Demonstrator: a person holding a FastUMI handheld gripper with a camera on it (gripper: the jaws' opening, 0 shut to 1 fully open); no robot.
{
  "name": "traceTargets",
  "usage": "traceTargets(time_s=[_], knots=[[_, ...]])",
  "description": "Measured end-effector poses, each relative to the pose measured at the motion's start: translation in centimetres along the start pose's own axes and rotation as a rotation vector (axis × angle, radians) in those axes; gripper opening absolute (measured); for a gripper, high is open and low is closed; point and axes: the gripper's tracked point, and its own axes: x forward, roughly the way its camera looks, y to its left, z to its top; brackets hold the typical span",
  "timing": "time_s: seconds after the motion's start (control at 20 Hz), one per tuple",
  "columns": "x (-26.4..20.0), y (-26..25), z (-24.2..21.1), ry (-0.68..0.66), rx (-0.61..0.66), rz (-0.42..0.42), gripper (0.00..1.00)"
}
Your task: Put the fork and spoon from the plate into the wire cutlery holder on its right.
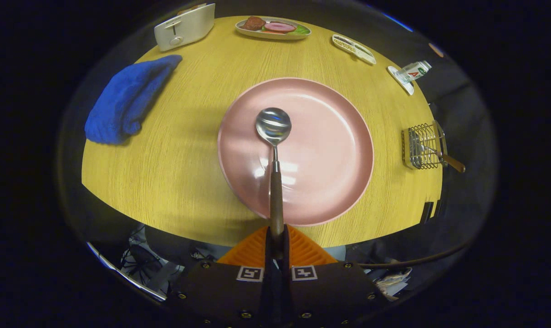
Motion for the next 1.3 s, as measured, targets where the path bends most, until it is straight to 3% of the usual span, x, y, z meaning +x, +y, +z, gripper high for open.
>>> traceTargets(time_s=[0.45, 0.95, 1.3], knots=[[-2.0, 0.0, 2.8, -0.101, -0.011, -0.015, 0.08], [-4.9, -3.2, 5.2, -0.178, -0.034, -0.154, 0.08], [-8.3, -8.5, 7.4, -0.232, 0.071, -0.234, 0.08]])
